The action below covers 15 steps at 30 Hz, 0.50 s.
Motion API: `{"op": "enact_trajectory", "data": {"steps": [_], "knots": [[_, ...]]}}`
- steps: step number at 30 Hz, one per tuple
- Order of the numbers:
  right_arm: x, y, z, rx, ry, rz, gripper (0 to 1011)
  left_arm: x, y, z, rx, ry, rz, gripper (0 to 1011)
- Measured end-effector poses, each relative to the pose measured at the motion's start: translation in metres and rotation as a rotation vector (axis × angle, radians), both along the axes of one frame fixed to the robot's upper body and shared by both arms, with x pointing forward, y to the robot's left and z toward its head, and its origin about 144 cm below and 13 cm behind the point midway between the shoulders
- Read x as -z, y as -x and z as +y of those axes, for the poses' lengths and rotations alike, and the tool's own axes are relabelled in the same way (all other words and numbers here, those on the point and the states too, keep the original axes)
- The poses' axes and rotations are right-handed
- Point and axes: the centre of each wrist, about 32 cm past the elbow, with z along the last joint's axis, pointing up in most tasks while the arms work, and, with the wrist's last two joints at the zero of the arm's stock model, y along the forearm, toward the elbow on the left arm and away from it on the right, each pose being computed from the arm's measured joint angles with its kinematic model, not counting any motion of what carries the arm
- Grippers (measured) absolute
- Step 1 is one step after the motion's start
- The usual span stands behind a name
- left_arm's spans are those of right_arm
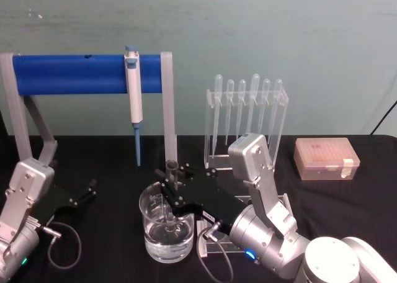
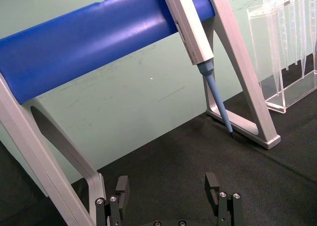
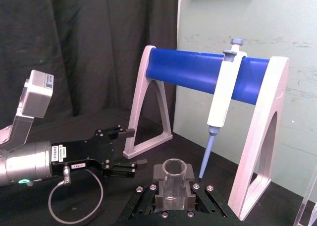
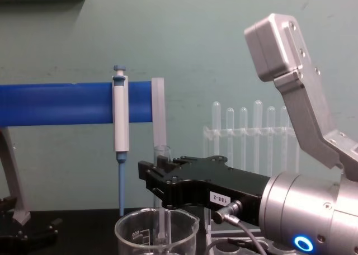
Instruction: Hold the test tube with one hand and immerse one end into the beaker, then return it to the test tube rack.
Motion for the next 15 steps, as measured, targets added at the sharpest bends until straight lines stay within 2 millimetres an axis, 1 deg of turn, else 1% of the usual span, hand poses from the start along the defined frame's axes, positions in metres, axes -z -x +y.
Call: {"op": "enact_trajectory", "data": {"steps": [15], "knots": [[0.0000, 0.0000, 0.0000, 0.000, 0.000, 0.000, 225, 0.0000, 0.0000, 0.0000, 0.000, 0.000, 0.000, 1000]]}}
